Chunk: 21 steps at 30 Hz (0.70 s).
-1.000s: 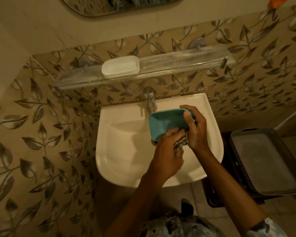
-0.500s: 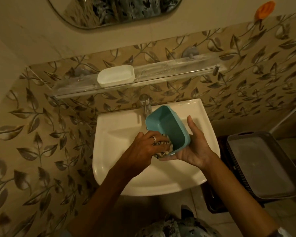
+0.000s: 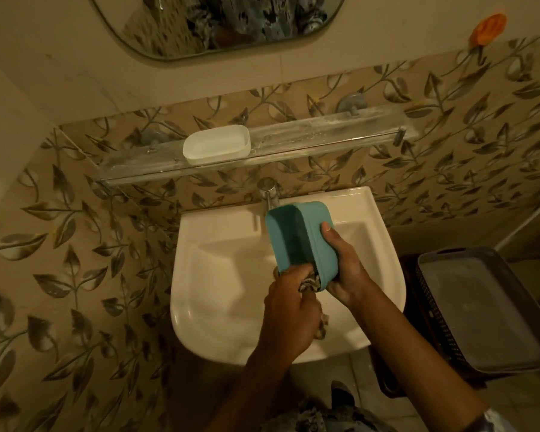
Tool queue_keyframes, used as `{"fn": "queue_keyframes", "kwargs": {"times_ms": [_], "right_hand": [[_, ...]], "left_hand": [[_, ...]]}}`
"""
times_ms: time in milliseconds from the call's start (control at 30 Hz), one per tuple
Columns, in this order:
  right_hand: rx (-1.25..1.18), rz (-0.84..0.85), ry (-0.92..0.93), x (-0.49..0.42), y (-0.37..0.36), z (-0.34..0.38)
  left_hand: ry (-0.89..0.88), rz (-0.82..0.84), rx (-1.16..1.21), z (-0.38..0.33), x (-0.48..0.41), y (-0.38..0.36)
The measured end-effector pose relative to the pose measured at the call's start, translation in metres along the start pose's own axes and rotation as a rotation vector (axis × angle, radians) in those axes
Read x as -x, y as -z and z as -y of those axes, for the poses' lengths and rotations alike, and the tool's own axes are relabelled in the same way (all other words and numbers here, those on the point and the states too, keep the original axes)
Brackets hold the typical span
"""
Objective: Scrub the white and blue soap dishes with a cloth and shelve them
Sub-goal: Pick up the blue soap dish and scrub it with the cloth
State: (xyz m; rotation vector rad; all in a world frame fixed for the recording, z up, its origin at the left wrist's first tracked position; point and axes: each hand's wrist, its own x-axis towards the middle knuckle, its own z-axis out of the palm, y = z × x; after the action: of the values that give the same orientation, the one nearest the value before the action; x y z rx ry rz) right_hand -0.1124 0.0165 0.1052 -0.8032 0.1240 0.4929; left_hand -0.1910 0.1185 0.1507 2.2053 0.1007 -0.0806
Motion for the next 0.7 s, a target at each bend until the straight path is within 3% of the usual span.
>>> {"fn": "queue_keyframes", "kwargs": {"times_ms": [133,200,300,367,433,500,567,700], "right_hand": [[0.067,-0.014,0.062,0.003,0.002,-0.002],[0.096,-0.017,0.08,0.003,0.002,0.0],[0.13,-0.015,0.075,0.004,0.003,0.003],[0.141,-0.029,0.063,0.004,0.005,0.003],[0.138,-0.037,0.045,0.004,0.005,0.001],[0.127,-0.055,0.031,0.004,0.004,0.001],[0.136,-0.062,0.047,0.002,0.003,0.003],[0.168,-0.056,0.104,0.002,0.003,0.005]], "left_hand": [[0.239,0.174,0.348,-0.002,-0.012,0.008],[0.213,0.233,0.356,0.001,-0.015,0.013],[-0.122,0.264,0.062,0.011,-0.015,0.016],[-0.31,0.266,-0.329,0.023,-0.022,0.018],[-0.432,0.24,-0.63,0.032,-0.032,0.023],[-0.457,0.235,-0.698,0.032,-0.036,0.022],[-0.397,0.202,-0.578,0.028,-0.033,0.015],[-0.089,0.176,-0.002,0.011,-0.021,0.004]]}}
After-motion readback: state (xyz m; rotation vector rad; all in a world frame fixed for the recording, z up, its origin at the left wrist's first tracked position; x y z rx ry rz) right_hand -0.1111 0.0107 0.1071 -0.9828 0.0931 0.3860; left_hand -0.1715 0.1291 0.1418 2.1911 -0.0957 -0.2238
